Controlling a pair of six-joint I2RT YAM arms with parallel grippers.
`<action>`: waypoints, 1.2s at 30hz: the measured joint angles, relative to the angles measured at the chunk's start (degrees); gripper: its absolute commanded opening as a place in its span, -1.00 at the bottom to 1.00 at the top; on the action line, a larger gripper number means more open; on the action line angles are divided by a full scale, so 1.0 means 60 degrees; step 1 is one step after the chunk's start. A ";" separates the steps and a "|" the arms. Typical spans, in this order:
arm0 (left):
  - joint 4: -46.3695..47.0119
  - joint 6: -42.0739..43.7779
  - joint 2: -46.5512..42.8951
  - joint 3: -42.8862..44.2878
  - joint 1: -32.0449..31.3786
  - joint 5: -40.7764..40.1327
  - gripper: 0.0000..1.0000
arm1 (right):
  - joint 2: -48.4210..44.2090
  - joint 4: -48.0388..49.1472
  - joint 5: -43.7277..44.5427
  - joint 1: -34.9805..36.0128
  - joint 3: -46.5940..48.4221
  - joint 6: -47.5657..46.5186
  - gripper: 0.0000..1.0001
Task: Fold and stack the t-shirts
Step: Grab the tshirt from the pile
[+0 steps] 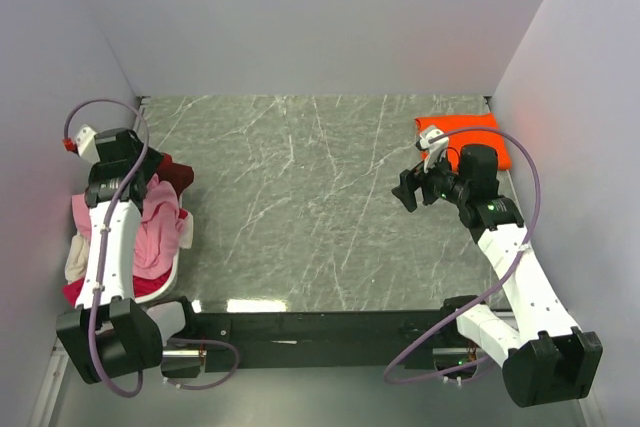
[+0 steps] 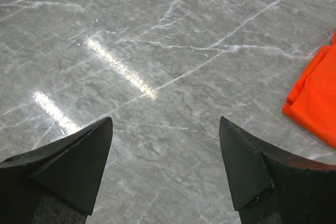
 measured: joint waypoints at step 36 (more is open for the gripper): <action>0.2044 0.0933 -0.0976 0.4747 0.0011 0.3432 -0.99 | -0.0102 -0.0062 0.0288 0.0073 0.0000 0.0004 0.76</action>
